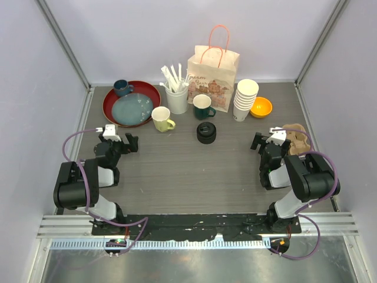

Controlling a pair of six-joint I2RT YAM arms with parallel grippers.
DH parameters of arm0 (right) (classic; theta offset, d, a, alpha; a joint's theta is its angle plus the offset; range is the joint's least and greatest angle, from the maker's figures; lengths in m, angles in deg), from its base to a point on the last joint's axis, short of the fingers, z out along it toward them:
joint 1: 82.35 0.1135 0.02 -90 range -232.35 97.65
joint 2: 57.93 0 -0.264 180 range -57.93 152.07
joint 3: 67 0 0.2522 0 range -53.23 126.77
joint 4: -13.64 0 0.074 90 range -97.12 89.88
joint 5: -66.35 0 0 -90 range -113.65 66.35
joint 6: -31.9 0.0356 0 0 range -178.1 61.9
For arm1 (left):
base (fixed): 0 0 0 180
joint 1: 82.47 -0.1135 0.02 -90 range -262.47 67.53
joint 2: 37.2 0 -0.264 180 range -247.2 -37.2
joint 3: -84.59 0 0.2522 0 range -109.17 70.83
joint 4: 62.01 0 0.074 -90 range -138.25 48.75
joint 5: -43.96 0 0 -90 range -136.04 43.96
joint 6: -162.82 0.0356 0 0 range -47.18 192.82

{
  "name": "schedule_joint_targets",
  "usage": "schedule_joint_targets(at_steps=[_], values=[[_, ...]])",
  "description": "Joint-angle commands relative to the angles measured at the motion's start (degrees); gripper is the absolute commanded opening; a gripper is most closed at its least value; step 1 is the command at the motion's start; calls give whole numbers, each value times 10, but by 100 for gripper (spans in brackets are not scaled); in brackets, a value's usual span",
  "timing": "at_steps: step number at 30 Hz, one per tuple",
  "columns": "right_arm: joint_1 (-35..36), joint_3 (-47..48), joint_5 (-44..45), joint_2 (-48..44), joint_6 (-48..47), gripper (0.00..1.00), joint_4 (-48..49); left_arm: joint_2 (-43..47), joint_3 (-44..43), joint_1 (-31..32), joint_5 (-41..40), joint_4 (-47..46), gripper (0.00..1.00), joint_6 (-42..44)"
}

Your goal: Pack the takeout coffee

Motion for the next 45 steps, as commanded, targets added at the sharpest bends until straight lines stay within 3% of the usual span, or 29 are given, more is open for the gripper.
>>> schedule_joint_targets(at_steps=[1, 15, 19, 26, 31, 33, 36, 41, 45], values=[[-2, 13, 1, -17, 5, 100, 25, 9, -7, -2, -6, -22, 100, 14], [-1, -3, -22, -30, -6, 100, 45, 9, -8, -3, -5, -22, 100, 13], [-2, -18, 1, -122, 4, 100, -10, 8, -6, -2, -6, -22, 100, 14], [-1, 10, -78, -289, -10, 100, -131, 7, -15, 0, 47, -8, 100, 33], [-2, 133, -146, -386, 2, 99, -402, 43, -16, -1, 12, 25, 100, 21], [-1, 215, -185, -385, 15, 99, -513, 67, -53, -2, -11, 128, 100, 15], [-1, 344, -241, -347, 16, 96, -646, 88, -145, -1, 0, 298, 100, 17], [-1, 575, -313, -229, -5, 92, -819, 125, -229, -2, 20, 400, 100, 74], [0, 706, -317, -145, -33, 77, -930, 152, -293, -2, 42, 544, 100, 125]])
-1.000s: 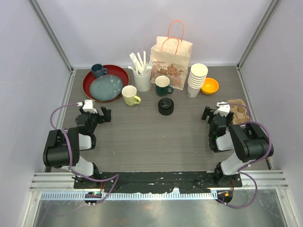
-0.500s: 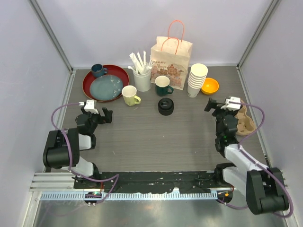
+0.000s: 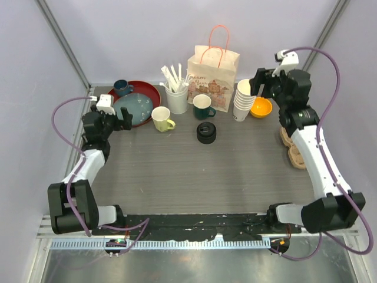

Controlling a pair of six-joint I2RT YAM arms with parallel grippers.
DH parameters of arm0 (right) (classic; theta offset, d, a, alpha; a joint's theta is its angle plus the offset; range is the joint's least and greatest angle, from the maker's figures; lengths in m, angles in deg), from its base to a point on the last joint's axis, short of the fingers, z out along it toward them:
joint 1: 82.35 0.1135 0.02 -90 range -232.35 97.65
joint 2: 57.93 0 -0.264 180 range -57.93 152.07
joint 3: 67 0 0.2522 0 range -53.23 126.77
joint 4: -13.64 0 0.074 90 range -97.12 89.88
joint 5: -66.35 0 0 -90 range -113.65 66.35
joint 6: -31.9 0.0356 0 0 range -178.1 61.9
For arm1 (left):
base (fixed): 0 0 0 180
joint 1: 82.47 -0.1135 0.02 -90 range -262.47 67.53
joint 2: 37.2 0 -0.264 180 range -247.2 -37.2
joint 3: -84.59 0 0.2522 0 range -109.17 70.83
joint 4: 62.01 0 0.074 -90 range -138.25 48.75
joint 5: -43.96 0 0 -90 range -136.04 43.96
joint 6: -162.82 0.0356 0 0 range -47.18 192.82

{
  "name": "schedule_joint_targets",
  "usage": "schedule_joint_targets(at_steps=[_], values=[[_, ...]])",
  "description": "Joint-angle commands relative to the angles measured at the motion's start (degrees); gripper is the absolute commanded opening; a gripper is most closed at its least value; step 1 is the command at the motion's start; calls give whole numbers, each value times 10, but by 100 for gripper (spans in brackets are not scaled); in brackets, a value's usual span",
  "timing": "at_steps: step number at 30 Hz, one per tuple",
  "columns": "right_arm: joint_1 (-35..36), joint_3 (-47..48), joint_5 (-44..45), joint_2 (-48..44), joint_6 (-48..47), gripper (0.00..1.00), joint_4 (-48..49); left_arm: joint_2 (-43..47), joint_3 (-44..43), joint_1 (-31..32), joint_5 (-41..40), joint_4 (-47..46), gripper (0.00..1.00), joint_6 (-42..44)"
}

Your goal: Pack the takeout coffee

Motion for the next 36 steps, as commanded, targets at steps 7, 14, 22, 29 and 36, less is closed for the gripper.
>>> schedule_joint_targets(at_steps=[7, 14, 22, 29, 36], values=[[17, 231, -29, 159, -66, 64, -231, 13, -207, 2, 2, 361, 100, 77], [68, 321, 2, 251, -106, 59, -305, 4, -264, 15, 48, 455, 100, 88], [83, 437, 64, 351, -123, 42, -354, 32, -245, 40, 56, 454, 100, 107], [84, 484, 73, 404, -135, 36, -384, 32, -247, 46, 57, 454, 100, 113], [84, 501, 72, 430, -137, 31, -400, 31, -241, 47, 66, 454, 99, 119]])
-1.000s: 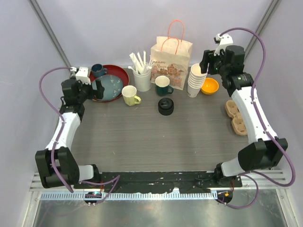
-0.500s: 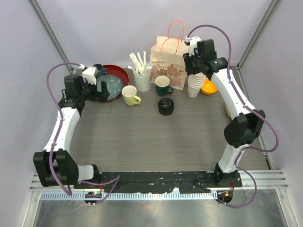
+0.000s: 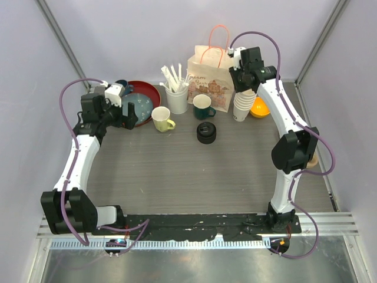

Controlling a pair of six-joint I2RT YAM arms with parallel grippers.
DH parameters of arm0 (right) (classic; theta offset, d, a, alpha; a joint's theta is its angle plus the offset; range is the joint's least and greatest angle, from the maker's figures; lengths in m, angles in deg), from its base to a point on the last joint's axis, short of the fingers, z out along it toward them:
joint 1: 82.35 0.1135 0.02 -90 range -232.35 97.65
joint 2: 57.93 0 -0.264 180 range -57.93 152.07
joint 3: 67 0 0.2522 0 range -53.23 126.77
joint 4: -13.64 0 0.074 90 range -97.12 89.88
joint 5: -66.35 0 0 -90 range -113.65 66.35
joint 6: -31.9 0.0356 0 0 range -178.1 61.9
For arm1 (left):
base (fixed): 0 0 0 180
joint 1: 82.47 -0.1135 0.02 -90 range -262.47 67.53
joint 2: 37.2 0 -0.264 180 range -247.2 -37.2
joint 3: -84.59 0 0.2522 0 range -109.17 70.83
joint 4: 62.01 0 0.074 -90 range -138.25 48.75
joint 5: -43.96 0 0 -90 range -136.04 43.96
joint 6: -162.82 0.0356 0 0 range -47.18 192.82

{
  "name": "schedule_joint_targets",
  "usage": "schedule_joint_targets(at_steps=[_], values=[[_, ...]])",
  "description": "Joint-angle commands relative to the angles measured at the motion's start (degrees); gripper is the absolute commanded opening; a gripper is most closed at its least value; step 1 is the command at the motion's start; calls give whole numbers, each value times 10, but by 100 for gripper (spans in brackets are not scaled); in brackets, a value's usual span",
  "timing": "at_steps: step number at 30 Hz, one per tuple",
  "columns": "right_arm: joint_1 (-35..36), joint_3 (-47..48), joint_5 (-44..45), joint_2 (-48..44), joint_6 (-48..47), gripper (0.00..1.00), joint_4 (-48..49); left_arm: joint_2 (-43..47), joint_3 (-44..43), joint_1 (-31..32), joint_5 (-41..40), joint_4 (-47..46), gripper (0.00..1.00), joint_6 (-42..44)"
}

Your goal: Pack the takeout coffee

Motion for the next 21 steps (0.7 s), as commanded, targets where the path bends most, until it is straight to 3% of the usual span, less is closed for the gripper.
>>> schedule_joint_targets(at_steps=[1, 13, 21], values=[[1, 30, 8, 7, -12, 30, -14, 16, 3, 3, 17, 0, 99, 10], [1, 32, 13, 5, -16, 1, -16, 20, 7, 7, 17, 0, 98, 16], [1, 34, 34, -11, -24, 1, -17, 21, 11, 8, 22, 2, 98, 20]])
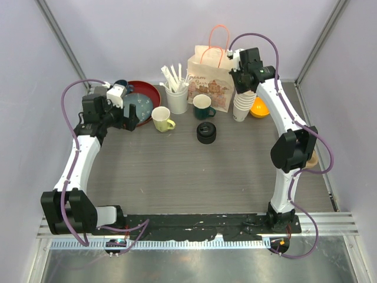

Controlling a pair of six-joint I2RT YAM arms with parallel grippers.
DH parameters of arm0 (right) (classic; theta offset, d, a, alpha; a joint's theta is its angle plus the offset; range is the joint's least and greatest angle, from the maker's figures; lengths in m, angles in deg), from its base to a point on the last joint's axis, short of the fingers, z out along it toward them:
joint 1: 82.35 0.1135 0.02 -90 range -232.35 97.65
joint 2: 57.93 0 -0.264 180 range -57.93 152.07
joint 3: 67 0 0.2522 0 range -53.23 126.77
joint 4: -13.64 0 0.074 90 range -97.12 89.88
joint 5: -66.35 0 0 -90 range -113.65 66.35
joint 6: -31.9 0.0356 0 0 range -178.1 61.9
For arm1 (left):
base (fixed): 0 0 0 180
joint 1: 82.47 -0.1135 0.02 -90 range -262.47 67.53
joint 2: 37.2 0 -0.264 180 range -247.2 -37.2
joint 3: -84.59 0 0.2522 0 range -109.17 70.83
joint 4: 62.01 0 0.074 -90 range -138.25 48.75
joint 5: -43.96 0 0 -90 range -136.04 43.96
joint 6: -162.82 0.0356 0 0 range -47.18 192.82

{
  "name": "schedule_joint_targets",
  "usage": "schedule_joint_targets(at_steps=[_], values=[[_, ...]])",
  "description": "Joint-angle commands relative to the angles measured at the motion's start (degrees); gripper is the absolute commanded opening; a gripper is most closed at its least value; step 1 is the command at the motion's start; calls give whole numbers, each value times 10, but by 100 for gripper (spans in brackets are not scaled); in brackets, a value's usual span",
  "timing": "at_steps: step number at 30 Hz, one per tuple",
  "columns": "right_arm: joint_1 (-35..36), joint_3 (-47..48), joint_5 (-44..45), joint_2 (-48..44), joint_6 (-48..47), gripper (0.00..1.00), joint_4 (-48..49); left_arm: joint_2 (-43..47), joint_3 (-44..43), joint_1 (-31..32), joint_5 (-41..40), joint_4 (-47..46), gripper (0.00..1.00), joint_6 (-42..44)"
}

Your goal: Pack the takeout coffee

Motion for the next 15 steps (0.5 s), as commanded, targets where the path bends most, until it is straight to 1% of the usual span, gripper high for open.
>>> schedule_joint_targets(at_steps=[1, 7, 15], values=[[3, 29, 30, -30, -15, 1, 4, 20, 4, 3, 15, -3, 99, 10], [11, 23, 32, -52, -44, 1, 18, 20, 7, 3, 19, -3, 99, 10], [13, 24, 48, -65, -56, 1, 27, 21, 7, 5, 22, 0, 99, 17]])
